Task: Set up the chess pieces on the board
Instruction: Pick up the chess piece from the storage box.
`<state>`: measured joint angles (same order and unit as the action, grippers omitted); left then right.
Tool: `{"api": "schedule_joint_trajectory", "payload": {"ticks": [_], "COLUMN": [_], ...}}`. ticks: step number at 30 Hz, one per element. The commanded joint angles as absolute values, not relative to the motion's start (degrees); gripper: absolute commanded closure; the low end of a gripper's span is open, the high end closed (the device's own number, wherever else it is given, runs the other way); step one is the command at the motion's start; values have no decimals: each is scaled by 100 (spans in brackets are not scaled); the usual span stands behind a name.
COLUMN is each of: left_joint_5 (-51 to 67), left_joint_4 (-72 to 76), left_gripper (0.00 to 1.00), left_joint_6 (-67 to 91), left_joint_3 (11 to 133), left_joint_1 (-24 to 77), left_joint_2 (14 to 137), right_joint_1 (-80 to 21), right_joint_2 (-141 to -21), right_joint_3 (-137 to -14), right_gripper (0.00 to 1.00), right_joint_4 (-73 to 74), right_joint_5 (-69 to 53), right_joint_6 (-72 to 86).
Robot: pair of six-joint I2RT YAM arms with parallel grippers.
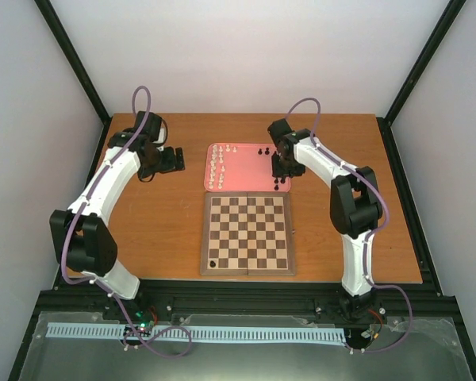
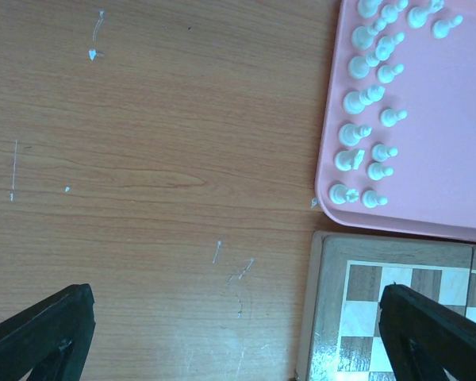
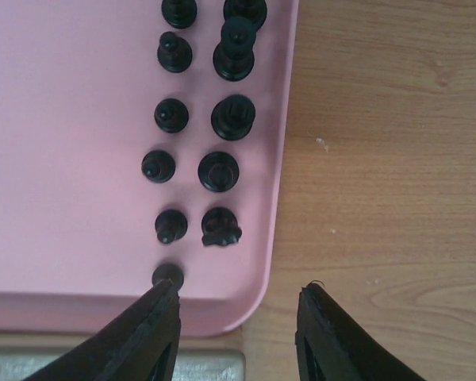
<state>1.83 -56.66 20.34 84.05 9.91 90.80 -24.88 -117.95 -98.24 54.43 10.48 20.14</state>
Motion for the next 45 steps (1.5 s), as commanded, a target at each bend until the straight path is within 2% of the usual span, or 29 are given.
{"api": "schedule_joint_trajectory", "payload": {"ticks": [1, 26, 45], "left_joint_5": [88, 13, 1], "left_joint_4": [-5738, -5818, -5818], "left_gripper": [0, 0, 0], "left_joint_6": [1882, 1896, 1846], "left_joint_3": [8588, 8855, 8855], "left_joint_1": [976, 976, 976], "left_joint_2": [9224, 9549, 9583], "right_joint_1": [-2325, -2211, -2215], "right_joint_2": [-12074, -12770, -12974], "right_joint_3": [-10185, -10468, -10417], "right_gripper": [60, 76, 76], "right_joint_4": [5168, 5253, 5271], "right_joint_5": [837, 706, 484], "right_joint_6": [1878, 1814, 1847]}}
